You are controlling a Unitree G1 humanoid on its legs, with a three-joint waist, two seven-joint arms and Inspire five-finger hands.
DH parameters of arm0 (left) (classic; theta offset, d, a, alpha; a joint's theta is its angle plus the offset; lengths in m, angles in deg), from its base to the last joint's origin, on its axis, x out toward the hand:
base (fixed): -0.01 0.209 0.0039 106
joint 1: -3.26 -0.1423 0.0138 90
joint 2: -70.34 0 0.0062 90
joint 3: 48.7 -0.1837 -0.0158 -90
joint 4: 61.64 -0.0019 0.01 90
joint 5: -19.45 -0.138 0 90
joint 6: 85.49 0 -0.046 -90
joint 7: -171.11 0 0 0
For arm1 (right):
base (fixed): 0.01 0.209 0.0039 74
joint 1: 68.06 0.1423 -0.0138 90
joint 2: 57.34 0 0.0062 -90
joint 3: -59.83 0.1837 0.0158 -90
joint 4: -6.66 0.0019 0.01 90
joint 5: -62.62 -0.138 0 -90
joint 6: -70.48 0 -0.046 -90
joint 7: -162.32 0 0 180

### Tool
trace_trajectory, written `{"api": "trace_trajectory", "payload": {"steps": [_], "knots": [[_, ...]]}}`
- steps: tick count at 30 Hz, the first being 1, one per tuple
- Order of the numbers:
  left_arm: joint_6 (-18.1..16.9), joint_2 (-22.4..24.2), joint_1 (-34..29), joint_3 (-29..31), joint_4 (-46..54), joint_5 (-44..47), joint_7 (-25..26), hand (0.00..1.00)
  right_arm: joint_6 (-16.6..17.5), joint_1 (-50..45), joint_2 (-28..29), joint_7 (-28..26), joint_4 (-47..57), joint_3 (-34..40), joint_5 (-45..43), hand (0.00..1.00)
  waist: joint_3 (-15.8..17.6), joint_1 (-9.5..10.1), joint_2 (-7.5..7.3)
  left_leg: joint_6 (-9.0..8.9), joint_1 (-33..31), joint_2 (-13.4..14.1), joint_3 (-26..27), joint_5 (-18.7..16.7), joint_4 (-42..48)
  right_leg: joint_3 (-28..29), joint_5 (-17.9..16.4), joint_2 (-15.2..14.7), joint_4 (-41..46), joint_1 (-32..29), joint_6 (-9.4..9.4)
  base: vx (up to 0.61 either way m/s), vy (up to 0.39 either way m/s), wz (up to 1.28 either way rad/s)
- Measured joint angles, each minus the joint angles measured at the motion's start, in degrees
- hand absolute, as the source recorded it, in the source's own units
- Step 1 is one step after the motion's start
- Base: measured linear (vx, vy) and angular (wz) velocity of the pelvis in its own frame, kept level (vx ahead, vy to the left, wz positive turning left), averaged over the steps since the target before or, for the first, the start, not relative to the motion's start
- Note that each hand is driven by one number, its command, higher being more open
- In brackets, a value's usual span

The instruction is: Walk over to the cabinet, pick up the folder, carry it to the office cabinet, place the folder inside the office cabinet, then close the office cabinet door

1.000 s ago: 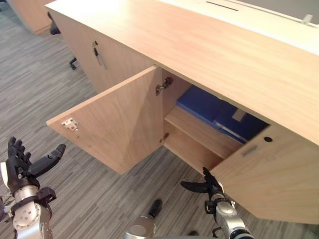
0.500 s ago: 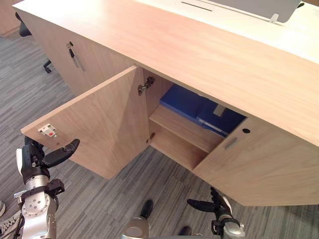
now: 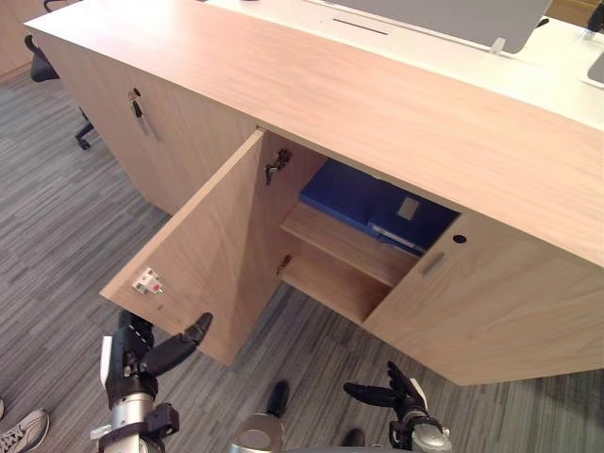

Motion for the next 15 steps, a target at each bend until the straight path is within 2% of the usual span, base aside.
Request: {"api": "trace_trajectory", "payload": {"steps": [5, 8, 10, 11, 13, 15], "knots": [[0.8, -1.1, -2.3, -8.6, 0.0, -2.5, -1.1, 1.0, 0.0, -1.1, -0.5, -0.1, -0.9, -0.1, 0.1, 1.0, -0.8, -0.42, 1.5, 0.0, -0.1, 0.1, 3.4, 0.1, 0.0, 4.3, -0.1, 0.2, 0.8, -1.0, 0.19, -0.05, 0.029, -0.01], [2.7, -4.0, -2.6, -15.3, -1.3, -5.8, -1.4, 1.0, 0.0, -0.6, -1.1, -0.2, -0.8, -0.9, 0.1, 1.0, -1.4, -2.24, 3.16, -0.12, -0.6, 0.0, 6.6, -0.1, 0.0, 8.6, -0.5, -0.1, 2.2, -3.5, 0.77, -0.06, 0.054, -0.32], [2.9, -5.6, -0.9, -18.2, -3.0, -5.8, -3.0, 1.0, 0.0, -0.2, -1.4, -0.3, -0.6, -2.4, 0.7, 1.0, -1.3, -3.31, 2.88, 0.21, -0.9, -0.2, 9.5, -0.2, 1.6, 11.3, -0.5, -0.6, 2.1, -4.9, 0.85, 0.0, 0.069, -0.69], [3.7, -7.5, 1.9, -21.3, -4.5, -5.6, -4.3, 1.0, -0.2, 0.0, -2.4, -0.5, -0.6, -3.0, 1.4, 1.0, -1.8, -4.34, 3.64, 1.05, -0.2, 0.0, 12.4, -1.3, 1.7, 14.0, -0.4, -0.3, 1.7, -5.4, 0.99, 0.04, 0.089, -0.9], [4.3, -10.9, 5.3, -23.6, -5.7, -4.4, -7.1, 1.0, -0.3, 0.1, -3.1, -0.9, 0.1, -4.3, 1.8, 1.0, -2.3, -6.67, 3.85, 1.03, 0.6, 0.0, 15.9, -1.8, 0.0, 17.1, -0.4, 0.0, 1.2, -6.4, 0.95, -0.01, 0.097, -0.93], [4.9, -16.9, 10.9, -25.9, -5.7, -0.8, -13.5, 1.0, -0.6, 1.1, -4.2, -2.0, 0.4, -4.7, 1.9, 1.0, -2.7, -9.46, 4.06, 1.14, 0.6, 0.0, 19.7, -2.0, 0.0, 20.5, -0.6, -0.1, 0.8, -8.2, 0.36, -0.04, 0.133, -1.16]]}}
